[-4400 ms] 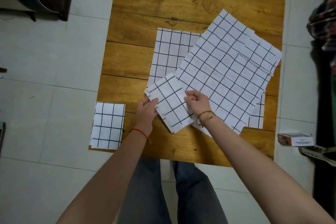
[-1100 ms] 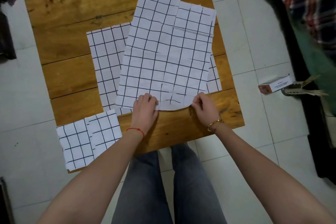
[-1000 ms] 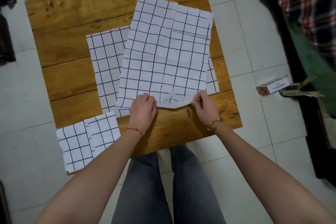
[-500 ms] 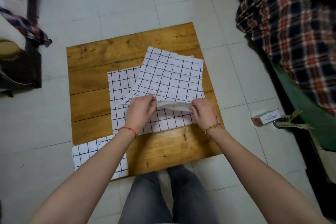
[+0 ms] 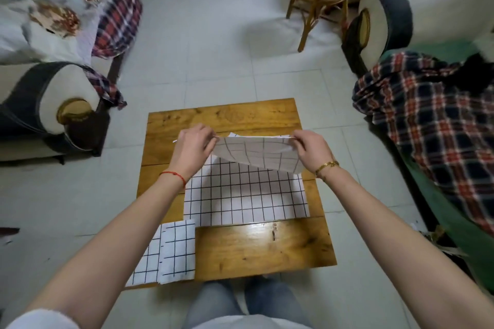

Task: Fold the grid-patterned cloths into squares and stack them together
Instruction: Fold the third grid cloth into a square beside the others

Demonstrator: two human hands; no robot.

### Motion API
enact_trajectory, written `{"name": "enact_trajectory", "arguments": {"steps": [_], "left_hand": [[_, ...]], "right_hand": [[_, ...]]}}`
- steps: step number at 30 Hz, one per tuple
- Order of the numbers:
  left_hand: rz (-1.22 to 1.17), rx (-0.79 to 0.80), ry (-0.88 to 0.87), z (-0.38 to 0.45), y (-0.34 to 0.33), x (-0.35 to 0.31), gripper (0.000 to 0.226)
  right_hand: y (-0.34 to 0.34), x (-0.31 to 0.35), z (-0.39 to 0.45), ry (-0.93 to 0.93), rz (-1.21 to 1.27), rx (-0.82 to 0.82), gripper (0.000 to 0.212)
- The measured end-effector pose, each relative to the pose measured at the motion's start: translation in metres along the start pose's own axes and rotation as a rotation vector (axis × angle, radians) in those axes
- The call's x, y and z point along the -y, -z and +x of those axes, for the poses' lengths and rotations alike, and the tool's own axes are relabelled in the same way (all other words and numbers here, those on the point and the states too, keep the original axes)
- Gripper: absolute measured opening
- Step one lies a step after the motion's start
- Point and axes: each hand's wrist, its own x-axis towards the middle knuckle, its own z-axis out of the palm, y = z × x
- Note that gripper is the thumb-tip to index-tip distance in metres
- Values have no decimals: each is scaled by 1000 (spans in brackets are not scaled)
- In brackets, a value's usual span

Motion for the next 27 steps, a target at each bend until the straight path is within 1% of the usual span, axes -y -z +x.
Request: {"name": "enact_trajectory", "arguments": {"steps": [4,10,14,17,21,24,27], "left_hand": [[24,-86,1,4,41,2,18],[0,-177,-5,0,97,4,10],[-26,-216,-41,-13,127,1,9],[-63,-189,-63,-25,150,-3,9],[-111,-125,-72,-39,178,-7,15],[-135,-115,-78,-51,195,-8,17],[-177,-107,-94,-63,209,-5,16]], "right_hand": [[29,19,12,35,22,-50,15],[60,45,20,98,9,-60,18],[79,59,23,149,17,-78,21],[96,69,21,207,28,-80,24],[113,81,19,274,30,-49,24],[123,89,14,322,32,-33,24],[134,99,5,354,90,17,21]]}}
